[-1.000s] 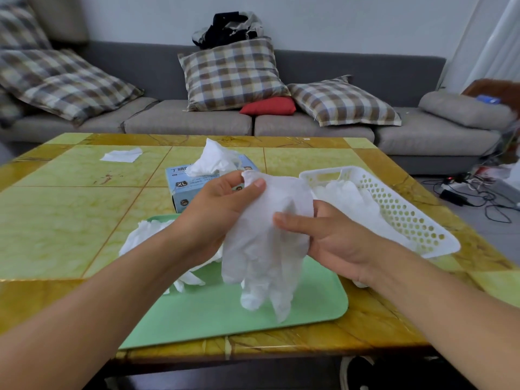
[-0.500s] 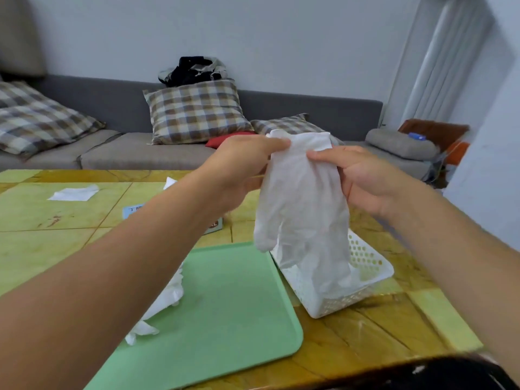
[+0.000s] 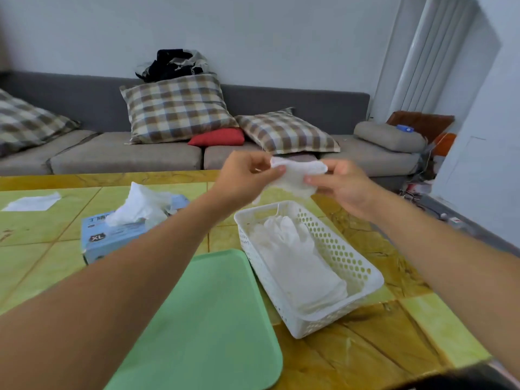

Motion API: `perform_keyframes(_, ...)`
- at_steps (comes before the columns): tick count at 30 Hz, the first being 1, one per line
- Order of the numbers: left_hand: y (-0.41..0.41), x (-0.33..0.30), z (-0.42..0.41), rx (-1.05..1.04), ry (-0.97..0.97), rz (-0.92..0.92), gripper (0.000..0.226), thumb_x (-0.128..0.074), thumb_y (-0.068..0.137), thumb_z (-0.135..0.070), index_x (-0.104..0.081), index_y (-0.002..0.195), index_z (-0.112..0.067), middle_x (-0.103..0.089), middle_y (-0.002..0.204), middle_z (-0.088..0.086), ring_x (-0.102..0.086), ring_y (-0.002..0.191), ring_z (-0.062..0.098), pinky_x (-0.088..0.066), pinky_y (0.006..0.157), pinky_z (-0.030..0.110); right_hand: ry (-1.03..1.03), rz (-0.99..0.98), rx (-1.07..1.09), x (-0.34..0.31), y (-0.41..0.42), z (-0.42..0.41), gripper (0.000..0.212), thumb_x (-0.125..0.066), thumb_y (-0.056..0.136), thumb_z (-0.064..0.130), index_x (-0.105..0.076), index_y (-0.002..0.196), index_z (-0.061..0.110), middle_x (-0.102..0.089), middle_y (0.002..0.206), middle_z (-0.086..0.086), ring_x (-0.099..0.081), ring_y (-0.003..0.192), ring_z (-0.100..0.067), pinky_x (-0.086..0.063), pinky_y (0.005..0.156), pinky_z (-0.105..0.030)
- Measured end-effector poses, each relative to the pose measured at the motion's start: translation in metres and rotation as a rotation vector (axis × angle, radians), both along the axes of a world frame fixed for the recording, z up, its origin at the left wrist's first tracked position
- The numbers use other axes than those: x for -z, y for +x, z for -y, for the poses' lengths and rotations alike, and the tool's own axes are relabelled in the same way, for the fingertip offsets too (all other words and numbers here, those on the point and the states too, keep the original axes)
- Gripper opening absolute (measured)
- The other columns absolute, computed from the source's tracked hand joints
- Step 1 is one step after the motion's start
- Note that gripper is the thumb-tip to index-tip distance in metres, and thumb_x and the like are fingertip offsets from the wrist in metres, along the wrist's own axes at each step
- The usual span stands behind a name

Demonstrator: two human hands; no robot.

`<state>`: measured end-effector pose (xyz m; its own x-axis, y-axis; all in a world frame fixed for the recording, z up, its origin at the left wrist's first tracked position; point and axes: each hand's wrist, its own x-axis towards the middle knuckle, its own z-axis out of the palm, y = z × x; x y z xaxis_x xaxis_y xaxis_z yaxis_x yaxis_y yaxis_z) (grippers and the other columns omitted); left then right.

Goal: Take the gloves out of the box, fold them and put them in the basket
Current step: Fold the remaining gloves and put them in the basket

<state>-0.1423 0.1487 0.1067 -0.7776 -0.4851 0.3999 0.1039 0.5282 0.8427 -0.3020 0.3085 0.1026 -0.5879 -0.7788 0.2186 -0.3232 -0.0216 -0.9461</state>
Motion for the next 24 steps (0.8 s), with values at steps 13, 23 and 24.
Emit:
perform_keyframes(13,0.021,0.072,-0.063,0.479,-0.619,0.660,0.024,-0.074,0.087,-0.038,-0.075,0.101,-0.019,-0.074,0.096,-0.006,-0.067,0.088,0.008,-0.056,0.085,0.034,0.703,-0.734,-0.296,0.058,0.035,-0.073,0.019,-0.070,0.079,0.022,-0.077,0.096,0.025,-0.073,0.097,0.016,-0.066,0.091,0.001,-0.054,0.089,-0.031)
perform_keyframes(23,0.019,0.069,-0.079,0.518,-0.601,0.839,0.029,-0.053,0.101,-0.037,-0.073,0.116,-0.023,-0.070,0.118,-0.007,-0.062,0.108,0.014,-0.051,0.098,0.040,0.699,-0.795,-0.217,0.049,0.039,-0.016,0.007,-0.080,0.085,0.022,-0.079,0.090,0.017,-0.066,0.070,0.013,-0.060,0.065,-0.001,-0.043,0.062,-0.018)
perform_keyframes(24,0.019,0.071,-0.080,0.525,-0.610,0.838,0.028,-0.054,0.101,-0.036,-0.073,0.116,-0.022,-0.070,0.117,-0.006,-0.063,0.107,0.015,-0.051,0.098,0.041,0.782,-0.824,-0.228,0.055,0.038,-0.004,0.018,-0.080,0.082,0.019,-0.078,0.100,0.016,-0.061,0.073,0.015,-0.060,0.071,-0.004,-0.046,0.065,-0.022)
